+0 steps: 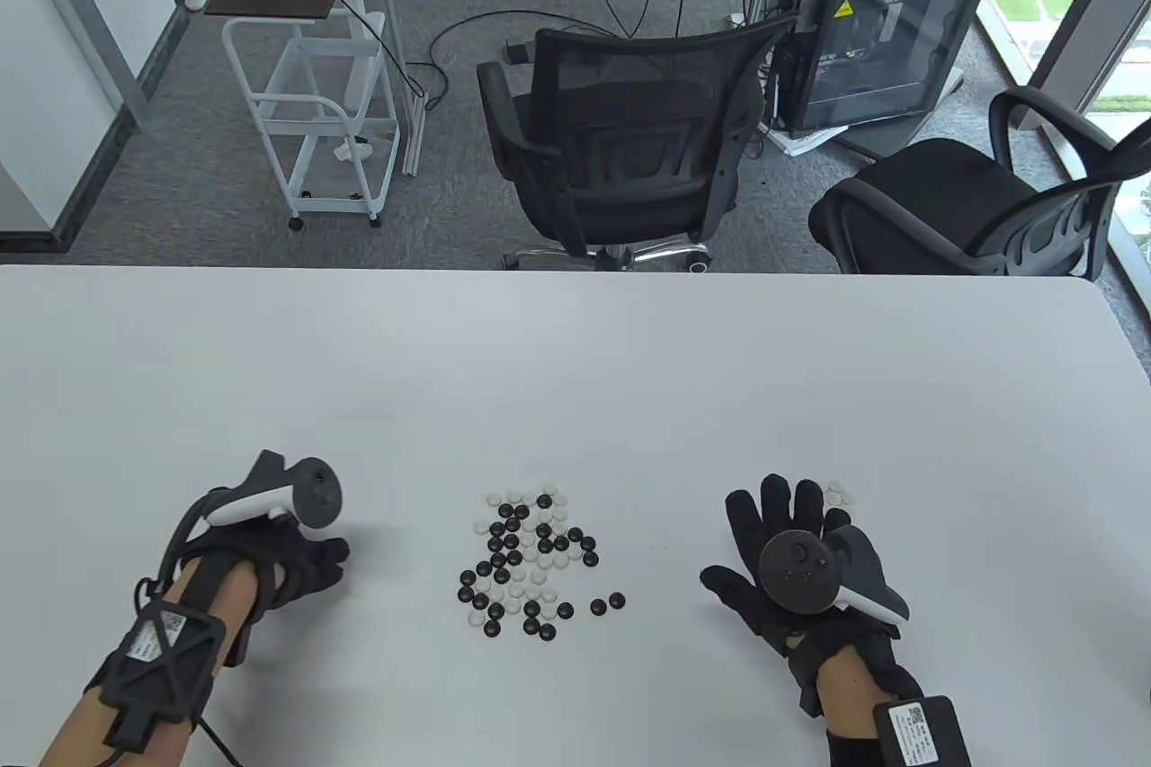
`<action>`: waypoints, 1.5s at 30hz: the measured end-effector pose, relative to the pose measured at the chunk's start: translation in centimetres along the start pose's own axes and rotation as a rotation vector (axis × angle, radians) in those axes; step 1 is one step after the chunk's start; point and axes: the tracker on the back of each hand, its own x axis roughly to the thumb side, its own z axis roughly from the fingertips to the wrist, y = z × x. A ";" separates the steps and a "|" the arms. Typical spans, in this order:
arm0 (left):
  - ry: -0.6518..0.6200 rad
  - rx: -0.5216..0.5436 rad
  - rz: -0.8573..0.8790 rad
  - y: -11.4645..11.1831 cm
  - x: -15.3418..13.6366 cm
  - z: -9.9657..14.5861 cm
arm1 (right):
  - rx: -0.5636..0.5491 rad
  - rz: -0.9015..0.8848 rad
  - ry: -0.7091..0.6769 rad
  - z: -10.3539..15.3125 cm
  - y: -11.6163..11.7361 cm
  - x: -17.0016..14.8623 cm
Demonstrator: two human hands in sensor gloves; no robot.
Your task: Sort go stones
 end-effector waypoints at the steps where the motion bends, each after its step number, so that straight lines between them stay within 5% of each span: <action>1: 0.028 -0.001 0.034 -0.2 -1.5 0.1 | 0.003 0.001 0.000 0.0 0.0 0.0; 7: 0.102 0.003 0.177 -0.7 -5.9 0.0 | 0.013 0.001 0.000 -0.2 0.2 0.1; 23: 0.175 0.040 0.242 1.6 -6.1 -0.9 | 0.026 -0.019 0.007 -0.1 0.1 0.0; 32: -0.079 0.111 0.054 4.6 2.8 2.3 | 0.023 -0.015 0.004 -0.1 0.0 0.0; 38: -0.260 0.072 -0.084 3.4 9.6 2.7 | 0.023 -0.016 0.002 -0.1 0.1 0.0; 45: -0.348 0.028 -0.163 1.6 13.7 1.4 | 0.026 -0.018 0.003 -0.1 0.1 0.0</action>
